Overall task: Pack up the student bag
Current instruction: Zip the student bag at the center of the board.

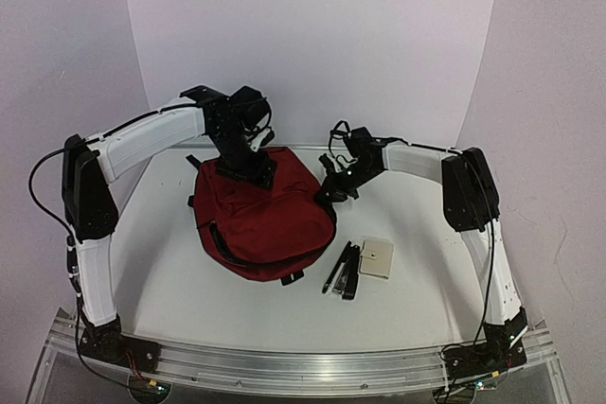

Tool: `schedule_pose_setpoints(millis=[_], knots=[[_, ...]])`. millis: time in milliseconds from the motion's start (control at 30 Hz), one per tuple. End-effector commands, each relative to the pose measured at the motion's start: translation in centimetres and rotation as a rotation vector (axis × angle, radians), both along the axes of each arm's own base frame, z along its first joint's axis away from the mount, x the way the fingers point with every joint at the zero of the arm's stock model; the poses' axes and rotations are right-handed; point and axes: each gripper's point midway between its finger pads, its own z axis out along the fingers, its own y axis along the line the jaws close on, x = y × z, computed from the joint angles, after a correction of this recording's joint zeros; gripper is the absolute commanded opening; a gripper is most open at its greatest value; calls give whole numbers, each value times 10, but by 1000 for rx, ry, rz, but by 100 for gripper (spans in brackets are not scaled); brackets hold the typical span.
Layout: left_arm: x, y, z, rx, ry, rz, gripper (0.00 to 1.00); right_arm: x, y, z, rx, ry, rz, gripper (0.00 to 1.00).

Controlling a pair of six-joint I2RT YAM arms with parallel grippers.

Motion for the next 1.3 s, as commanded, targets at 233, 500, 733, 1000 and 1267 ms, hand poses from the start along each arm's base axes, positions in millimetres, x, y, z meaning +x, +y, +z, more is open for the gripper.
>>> schedule_pose_setpoints(millis=[233, 500, 733, 1000, 1267], knots=[[88, -42, 20, -75, -167, -27, 88, -3, -26, 64, 26, -107, -5, 0], [114, -46, -20, -3, -201, -14, 89, -13, -35, 54, -4, -83, 0, 0], [126, -30, -65, 99, -174, 58, 83, -36, -42, 34, -26, -11, 32, 0], [130, 6, -100, 88, -61, 227, 72, -78, -57, 18, -48, 74, 85, 0], [136, 24, -98, 56, -24, 341, 73, -95, -58, 14, -50, 113, 100, 0]])
